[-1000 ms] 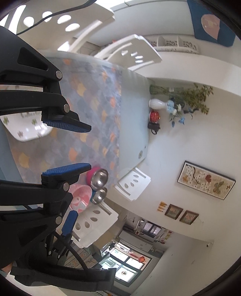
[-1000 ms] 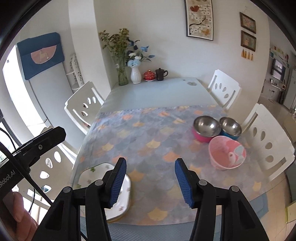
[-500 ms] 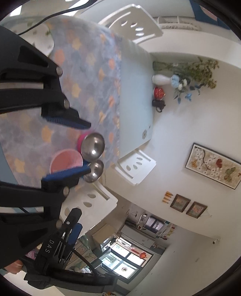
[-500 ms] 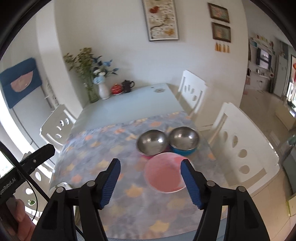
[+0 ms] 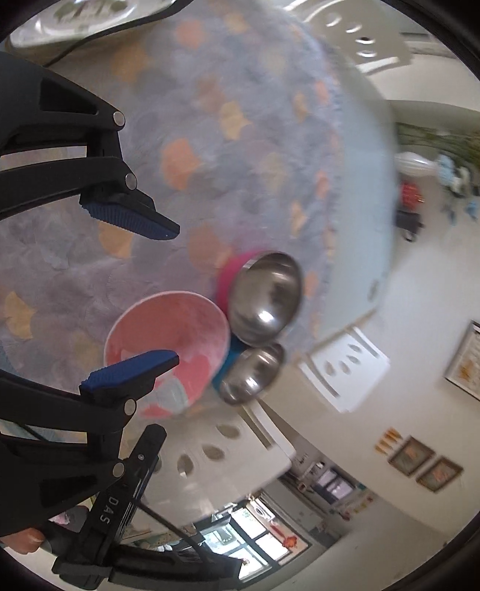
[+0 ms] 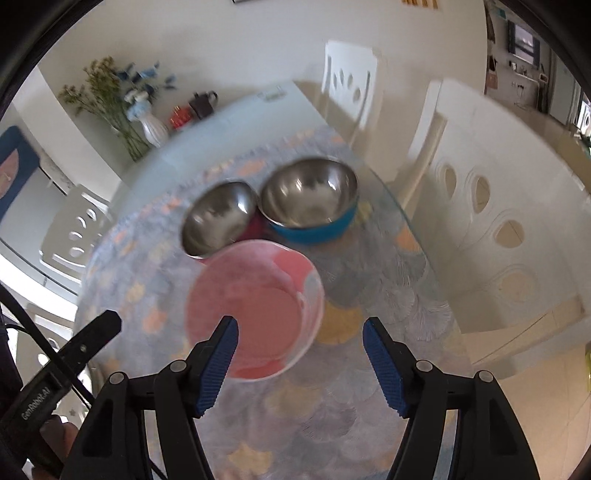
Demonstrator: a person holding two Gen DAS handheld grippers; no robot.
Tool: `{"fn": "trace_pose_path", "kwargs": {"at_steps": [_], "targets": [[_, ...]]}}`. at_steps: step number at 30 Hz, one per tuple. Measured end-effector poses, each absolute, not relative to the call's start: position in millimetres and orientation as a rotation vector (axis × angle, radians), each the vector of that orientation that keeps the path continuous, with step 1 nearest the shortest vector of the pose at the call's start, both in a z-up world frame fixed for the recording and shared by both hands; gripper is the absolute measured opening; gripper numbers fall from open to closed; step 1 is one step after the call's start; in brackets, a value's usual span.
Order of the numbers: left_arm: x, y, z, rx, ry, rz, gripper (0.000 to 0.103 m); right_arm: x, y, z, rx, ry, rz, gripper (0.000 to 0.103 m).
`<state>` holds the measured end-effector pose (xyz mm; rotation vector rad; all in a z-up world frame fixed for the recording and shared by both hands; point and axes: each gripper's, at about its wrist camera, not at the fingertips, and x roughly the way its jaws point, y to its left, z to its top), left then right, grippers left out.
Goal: Organize plates and bowls
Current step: 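Move both grippers to the pink cartoon bowl and grasp its rim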
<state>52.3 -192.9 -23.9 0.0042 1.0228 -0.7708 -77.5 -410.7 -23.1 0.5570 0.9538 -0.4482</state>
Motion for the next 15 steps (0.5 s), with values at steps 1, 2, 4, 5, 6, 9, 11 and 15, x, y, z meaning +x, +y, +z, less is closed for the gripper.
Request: {"fn": "trace_pose_path", "kwargs": {"at_steps": [1,2,4,5,6,9,11,15], "targets": [[54.2,-197.6,-34.4,0.007,1.044,-0.764,0.055,-73.4,-414.1,-32.5,0.552,0.973,-0.445,0.068],[56.0,-201.4,-43.7,0.008,1.063,-0.762,0.054,-70.3,-415.2,-38.7,0.549,0.983,-0.441,0.068],[58.8,-209.0,-57.4,0.006,1.095,-0.762,0.050,-63.2,-417.9,-52.9,0.538,1.004,-0.431,0.068],[60.1,-212.1,-62.9,0.005,1.105,-0.762,0.048,-60.5,-418.4,-58.0,0.534,1.011,-0.429,0.068],[61.3,-215.4,-67.3,0.008,1.114,-0.761,0.046,-57.0,-419.7,-64.6,0.531,1.020,-0.425,0.068],[63.8,-225.4,-79.4,0.012,1.146,-0.766,0.036,-49.5,-423.2,-78.4,0.532,1.039,-0.415,0.064],[64.4,-229.9,-85.1,0.005,1.165,-0.776,0.029,-45.7,-424.8,-85.5,0.535,1.051,-0.408,0.061],[63.1,-238.4,-89.5,0.014,1.174,-0.793,0.020,-43.2,-427.7,-95.7,0.540,1.058,-0.398,0.052]]}}
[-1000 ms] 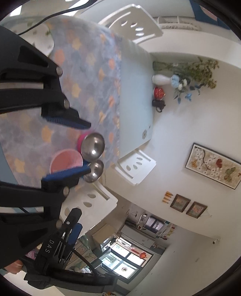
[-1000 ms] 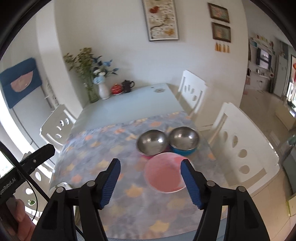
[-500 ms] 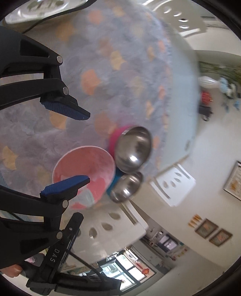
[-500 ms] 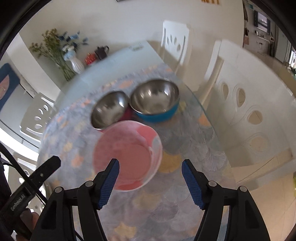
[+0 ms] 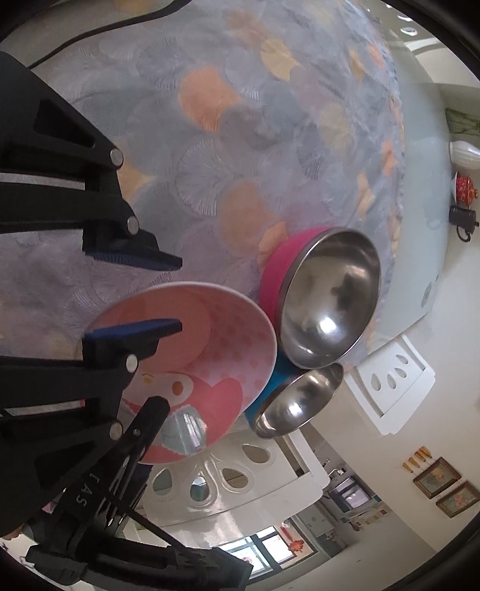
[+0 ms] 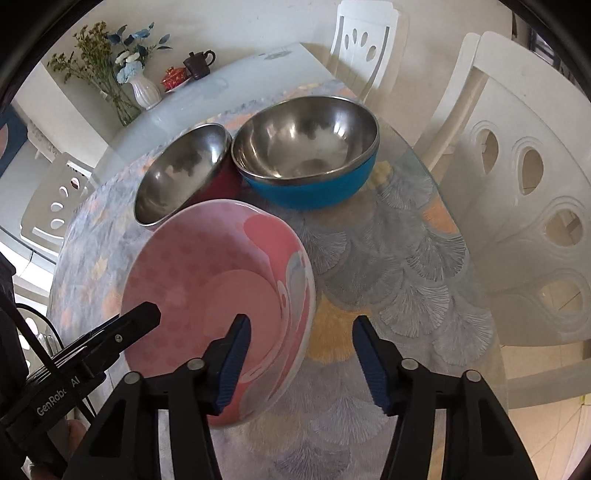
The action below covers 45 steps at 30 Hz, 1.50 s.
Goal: Organize plates and bowls
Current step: 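Move both grippers to the pink cartoon bowl and grasp its rim, then carry the pink bowl with both grippers toward the plate stack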
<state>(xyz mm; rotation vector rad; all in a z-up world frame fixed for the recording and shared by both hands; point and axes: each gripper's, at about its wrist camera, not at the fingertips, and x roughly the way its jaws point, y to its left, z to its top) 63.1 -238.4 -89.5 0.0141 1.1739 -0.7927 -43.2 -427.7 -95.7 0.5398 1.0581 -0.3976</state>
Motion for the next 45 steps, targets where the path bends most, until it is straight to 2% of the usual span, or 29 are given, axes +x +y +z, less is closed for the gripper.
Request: {"fn": "trace_pose_path", "kwargs": {"at_steps": [1,6,10,12,13,24,36,41,45], "targets": [[62.0,-240.0,-90.9,0.019,1.177,-0.796,0.019,-42.8,-428.3,-97.6,0.541,1.059,-0.397,0.051],[61.0,-243.0,-97.5,0.028,1.180,-0.790,0.013,-40.0,-428.0,-106.0,0.547,1.064,-0.389,0.033],[61.3,-243.3,-98.7,0.026,1.173,-0.793,0.012,-37.9,-425.4,-106.9,0.537,1.051,-0.377,0.024],[60.6,-243.4,-98.9,0.029,1.166,-0.798,0.012,-36.0,-421.4,-105.5,0.513,1.049,-0.371,0.015],[60.1,-243.4,-98.3,0.034,1.162,-0.799,0.012,-34.8,-419.0,-104.8,0.503,1.048,-0.363,0.014],[46.3,-219.2,-58.6,0.037,1.086,-0.825,0.012,-45.7,-394.6,-67.5,0.430,0.991,-0.348,0.014],[24.5,-137.4,12.8,-0.041,0.990,-0.698,0.012,-49.4,-326.7,4.3,0.376,0.920,-0.217,0.014],[24.2,-109.4,5.0,-0.066,1.009,-0.626,0.012,-40.9,-296.6,-2.3,0.351,0.955,-0.161,0.014],[25.2,-103.2,-20.7,-0.065,1.064,-0.582,0.012,-33.3,-288.7,-31.5,0.381,1.040,-0.137,0.014]]}}
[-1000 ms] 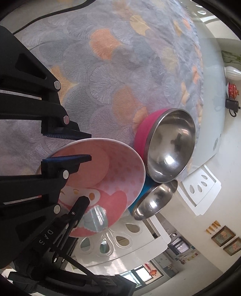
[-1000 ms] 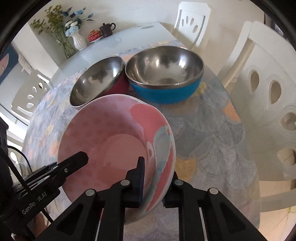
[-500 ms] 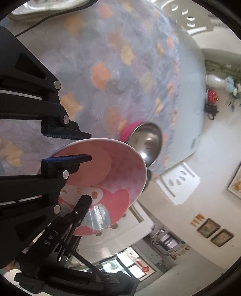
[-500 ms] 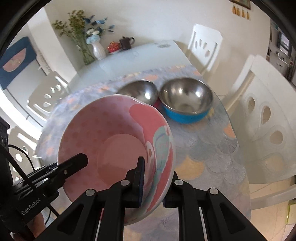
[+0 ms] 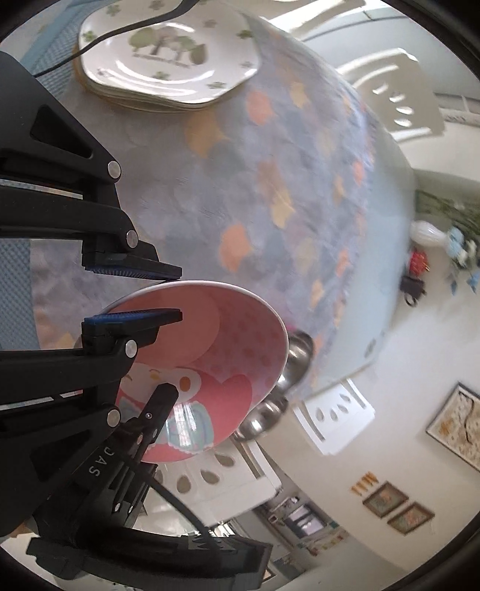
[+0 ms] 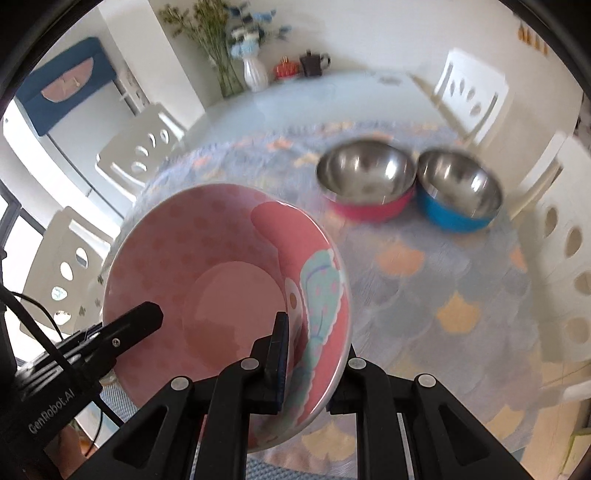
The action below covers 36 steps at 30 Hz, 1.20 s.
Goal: Organize plates and bowls
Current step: 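Carry the pink bowl with both grippers toward the plate stack, then lower the pink bowl onto the table and open both grippers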
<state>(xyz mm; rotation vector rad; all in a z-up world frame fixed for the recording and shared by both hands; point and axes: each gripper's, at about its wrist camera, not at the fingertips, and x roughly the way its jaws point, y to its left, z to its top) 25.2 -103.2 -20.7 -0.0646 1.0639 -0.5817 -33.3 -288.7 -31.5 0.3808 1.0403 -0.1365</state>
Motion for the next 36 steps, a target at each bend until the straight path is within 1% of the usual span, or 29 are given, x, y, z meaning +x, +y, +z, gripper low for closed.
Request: {"fn": "trace_pose_path", "kwargs": {"at_steps": [3,7,11,18,19,21,22,23,24,29,36], "targets": [[22.9,-102.0,-42.6,-0.044,1.102,-0.556,0.012,-27.3,-291.9,-60.2,0.412,1.114,-0.133,0.014],[26.2,-102.1,-65.4,-0.055,1.149,-0.547,0.012,-23.6,-292.2,-85.1,0.410,1.172,-0.149,0.014],[31.2,-104.3,-78.6,-0.065,1.178,-0.540,0.012,-20.8,-292.7,-96.3,0.401,1.195,-0.154,0.014],[28.7,-101.7,-86.6,-0.070,1.200,-0.520,0.013,-17.1,-295.5,-102.8,0.411,1.207,-0.145,0.014],[28.7,-99.7,-86.1,-0.077,1.199,-0.517,0.014,-17.8,-296.6,-102.2,0.416,1.205,-0.139,0.014],[28.3,-93.9,-84.3,-0.086,1.199,-0.499,0.019,-20.6,-299.6,-99.4,0.423,1.203,-0.133,0.014],[27.5,-89.7,-82.5,-0.092,1.197,-0.488,0.019,-21.6,-301.5,-98.3,0.426,1.205,-0.132,0.015],[26.2,-84.4,-79.9,-0.106,1.194,-0.484,0.022,-23.8,-305.0,-96.3,0.435,1.207,-0.124,0.018],[24.8,-80.0,-77.6,-0.118,1.190,-0.483,0.023,-26.0,-307.1,-94.2,0.444,1.206,-0.119,0.023],[5.1,-62.7,-57.1,-0.128,1.148,-0.504,0.023,-52.4,-316.1,-70.2,0.455,1.157,-0.102,0.036],[-34.1,-46.5,-15.0,-0.092,1.066,-0.592,0.023,-113.2,-319.4,-18.8,0.502,1.050,-0.168,0.038]]}}
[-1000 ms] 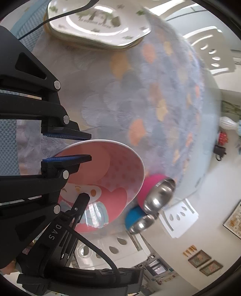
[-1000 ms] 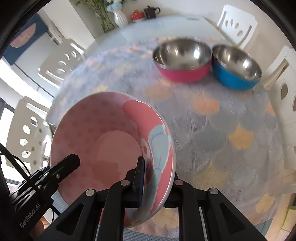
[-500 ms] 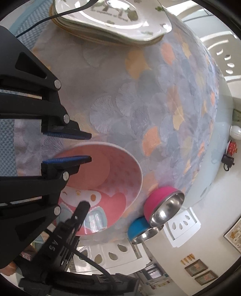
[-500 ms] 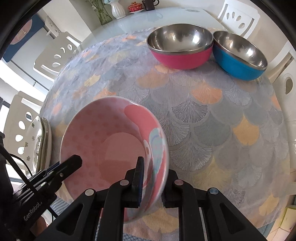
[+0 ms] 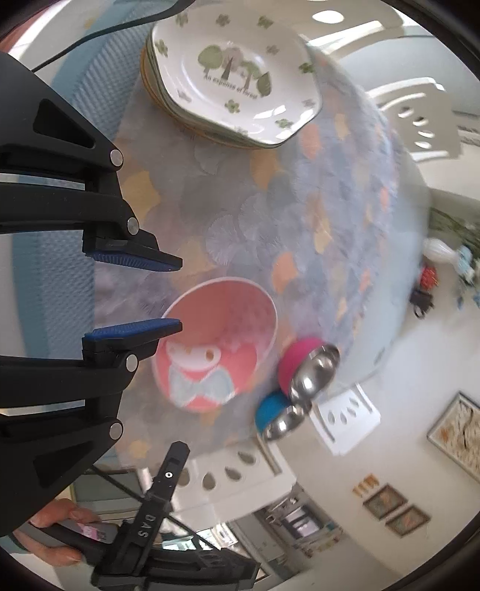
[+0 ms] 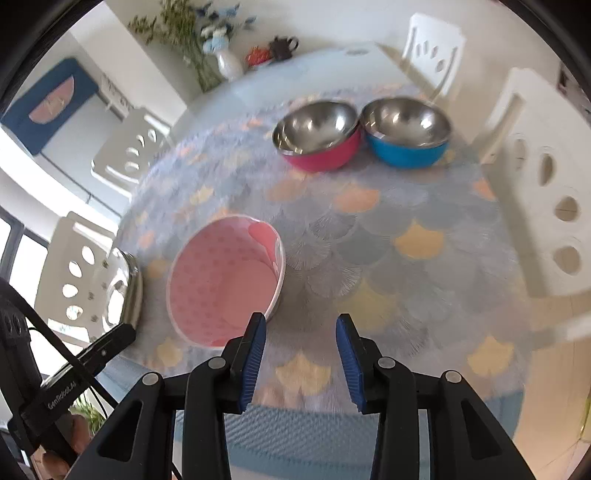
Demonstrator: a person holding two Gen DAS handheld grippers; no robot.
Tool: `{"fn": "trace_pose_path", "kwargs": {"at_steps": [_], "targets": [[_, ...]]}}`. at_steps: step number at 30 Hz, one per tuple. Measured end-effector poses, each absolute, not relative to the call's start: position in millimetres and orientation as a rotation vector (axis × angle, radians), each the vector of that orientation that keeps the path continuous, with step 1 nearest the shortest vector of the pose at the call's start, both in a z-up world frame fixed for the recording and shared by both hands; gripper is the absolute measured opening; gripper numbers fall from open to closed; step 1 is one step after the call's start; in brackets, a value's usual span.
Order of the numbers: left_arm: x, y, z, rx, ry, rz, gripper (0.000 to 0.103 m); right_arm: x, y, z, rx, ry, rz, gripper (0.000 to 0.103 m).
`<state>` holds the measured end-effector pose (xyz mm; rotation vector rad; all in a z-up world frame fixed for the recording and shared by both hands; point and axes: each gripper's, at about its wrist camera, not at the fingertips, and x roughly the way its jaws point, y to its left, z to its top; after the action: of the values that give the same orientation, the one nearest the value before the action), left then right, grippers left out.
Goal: Organize plates and bowls
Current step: 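Lower the pink bowl onto the table and open both grippers, then move both grippers to the pink-sided steel bowl and grasp its rim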
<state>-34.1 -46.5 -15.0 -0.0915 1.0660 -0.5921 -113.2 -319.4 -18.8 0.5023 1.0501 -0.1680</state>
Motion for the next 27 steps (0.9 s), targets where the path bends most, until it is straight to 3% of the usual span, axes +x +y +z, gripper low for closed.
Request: {"fn": "trace_pose_path", "kwargs": {"at_steps": [11,17,22,24,27], "targets": [[-128.7,19.6,86.5,-0.038,0.847,-0.652,0.028,-196.6,-277.3,63.3,0.636,0.862,-0.165,0.041],[-148.5,36.0,133.9,-0.054,0.727,-0.693,0.029,-230.6,-248.3,119.0,0.613,0.735,-0.152,0.049],[-146.6,37.0,160.5,-0.045,0.654,-0.712,0.046,-244.6,-238.1,153.1,0.572,0.646,-0.177,0.053],[-141.2,35.3,169.3,-0.036,0.622,-0.717,0.057,-241.0,-240.4,160.2,0.568,0.627,-0.187,0.053],[-126.3,28.3,177.7,-0.023,0.594,-0.722,0.062,-227.1,-247.2,161.9,0.572,0.615,-0.207,0.053]]}}
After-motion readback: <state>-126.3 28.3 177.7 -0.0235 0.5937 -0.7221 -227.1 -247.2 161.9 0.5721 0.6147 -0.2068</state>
